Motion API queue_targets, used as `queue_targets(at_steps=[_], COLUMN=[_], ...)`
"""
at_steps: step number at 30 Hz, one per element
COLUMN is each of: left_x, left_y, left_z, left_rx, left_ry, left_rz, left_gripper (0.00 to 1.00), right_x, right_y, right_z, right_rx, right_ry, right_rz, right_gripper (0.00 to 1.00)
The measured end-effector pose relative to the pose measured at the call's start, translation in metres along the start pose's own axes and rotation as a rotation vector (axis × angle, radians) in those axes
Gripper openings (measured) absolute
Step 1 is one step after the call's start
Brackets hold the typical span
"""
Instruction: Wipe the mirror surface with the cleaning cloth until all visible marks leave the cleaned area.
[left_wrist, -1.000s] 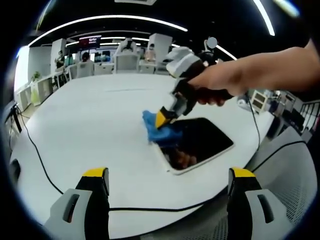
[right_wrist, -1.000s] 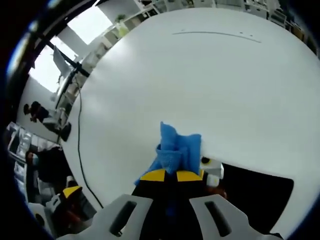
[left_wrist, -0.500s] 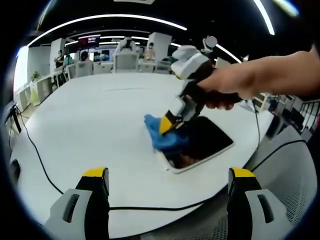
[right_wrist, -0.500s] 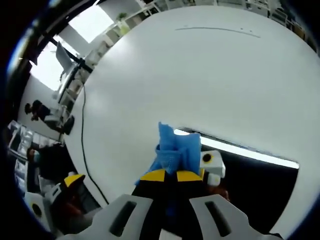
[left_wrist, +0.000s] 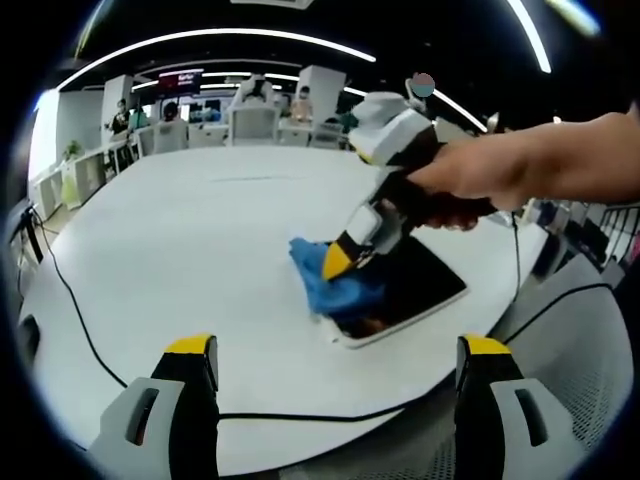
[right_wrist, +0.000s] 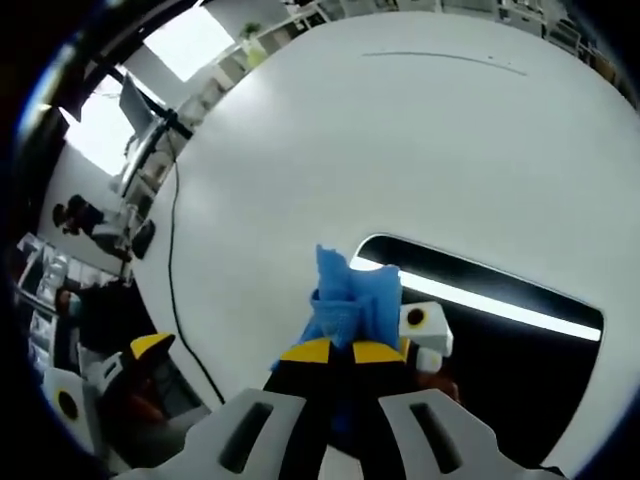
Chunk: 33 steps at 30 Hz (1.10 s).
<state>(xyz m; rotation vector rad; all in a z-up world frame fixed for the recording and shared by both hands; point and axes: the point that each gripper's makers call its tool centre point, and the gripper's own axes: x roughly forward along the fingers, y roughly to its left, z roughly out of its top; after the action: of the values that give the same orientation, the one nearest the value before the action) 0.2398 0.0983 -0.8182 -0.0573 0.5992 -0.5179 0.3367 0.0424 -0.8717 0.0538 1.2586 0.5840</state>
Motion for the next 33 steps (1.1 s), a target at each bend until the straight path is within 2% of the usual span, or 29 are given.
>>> queue_targets(at_steps=[7,13,17,26,33], left_x=[0.000,0.000,-0.001,-0.001,-0.002], left_y=[0.000,0.001,0.002,-0.001,0.000], left_z=[-0.001,-0.001,-0.002,-0.001,-0.004], left_rx=[0.006,0.004,0.000,0.011,0.012], left_ry=[0.008,0.008,0.012,0.006,0.023], left_rz=[0.002,0.004,0.013,0.000,0.005], left_gripper=[0.99,0.99,0.99,1.00,1.00], right_x=[0.002,-0.008,-0.018,-0.037,-0.051], right_y=[-0.001,-0.016,-0.033,-0.070,-0.095], right_z=[0.002,-0.006,-0.011,-0.023,-0.033], right_rx=[-0.011,-0.015,0.039,0.083,0.077], right_ry=[-0.013,-0.017,-0.028,-0.042,-0.043], right_rz=[0.007,0.010,0.009,-0.012,-0.035], right_gripper=[0.00,0.00,0.00,0.00,0.00])
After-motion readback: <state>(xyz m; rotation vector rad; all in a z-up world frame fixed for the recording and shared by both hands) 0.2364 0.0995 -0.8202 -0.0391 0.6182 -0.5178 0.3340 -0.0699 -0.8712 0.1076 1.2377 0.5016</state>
